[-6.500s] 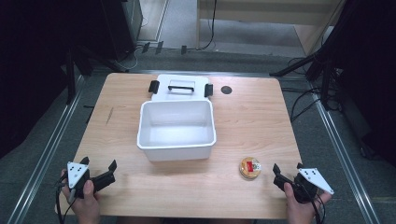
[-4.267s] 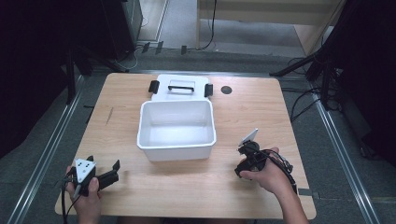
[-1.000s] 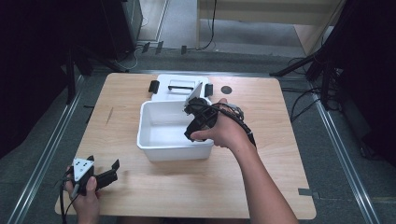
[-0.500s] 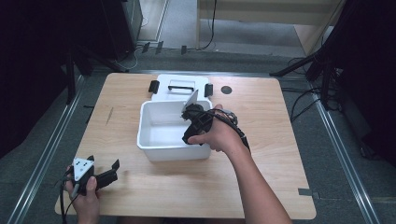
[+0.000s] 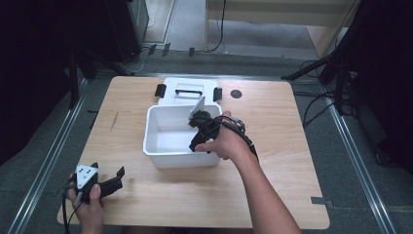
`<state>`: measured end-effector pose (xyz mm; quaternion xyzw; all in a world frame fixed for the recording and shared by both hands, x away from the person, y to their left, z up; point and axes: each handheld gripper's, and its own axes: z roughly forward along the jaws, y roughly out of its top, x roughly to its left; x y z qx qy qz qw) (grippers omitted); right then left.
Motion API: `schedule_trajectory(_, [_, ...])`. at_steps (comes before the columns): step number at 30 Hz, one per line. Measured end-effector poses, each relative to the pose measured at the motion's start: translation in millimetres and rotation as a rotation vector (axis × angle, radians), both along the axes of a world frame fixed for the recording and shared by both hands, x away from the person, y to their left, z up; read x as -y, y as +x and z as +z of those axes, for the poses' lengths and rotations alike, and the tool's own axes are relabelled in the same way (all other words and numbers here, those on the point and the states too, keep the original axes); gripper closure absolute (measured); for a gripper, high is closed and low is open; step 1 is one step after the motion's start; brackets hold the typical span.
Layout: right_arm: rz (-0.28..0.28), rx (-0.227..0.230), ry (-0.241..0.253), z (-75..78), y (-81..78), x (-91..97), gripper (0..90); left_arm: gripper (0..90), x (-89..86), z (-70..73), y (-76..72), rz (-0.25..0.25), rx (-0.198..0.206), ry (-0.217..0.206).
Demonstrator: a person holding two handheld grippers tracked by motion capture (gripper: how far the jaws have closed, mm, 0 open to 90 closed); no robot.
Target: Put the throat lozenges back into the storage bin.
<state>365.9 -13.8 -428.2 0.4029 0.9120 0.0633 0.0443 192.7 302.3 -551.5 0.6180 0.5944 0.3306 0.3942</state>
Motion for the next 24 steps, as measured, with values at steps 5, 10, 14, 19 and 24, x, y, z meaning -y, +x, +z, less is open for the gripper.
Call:
schedule_trajectory(5, [-0.007, 0.022, 0.016, 4.6, -0.7, 1.3, 19.0, 6.6, -0.1, 0.1, 0.0, -0.001, -0.001, 0.000])
schedule_trajectory(10, [-0.007, 0.043, 0.055, 15.0, -3.9, 4.3, 27.9, 6.6, -0.1, 0.0, 0.2, -0.003, -0.001, 0.003])
schedule_trajectory(14, [-0.007, 0.063, 0.081, 25.1, -8.3, 7.5, 35.5, 6.6, 0.0, 0.0, 0.2, -0.004, -0.001, 0.004])
schedule_trajectory(19, [-0.005, 0.088, 0.106, 38.4, -13.5, 14.9, 42.1, 6.6, -0.1, 0.1, 0.3, -0.006, -0.003, 0.005])
schedule_trajectory(24, [-0.013, 0.104, 0.123, 51.7, -19.1, 25.8, 46.1, 6.6, 0.2, 0.0, 0.4, -0.005, -0.001, 0.005])
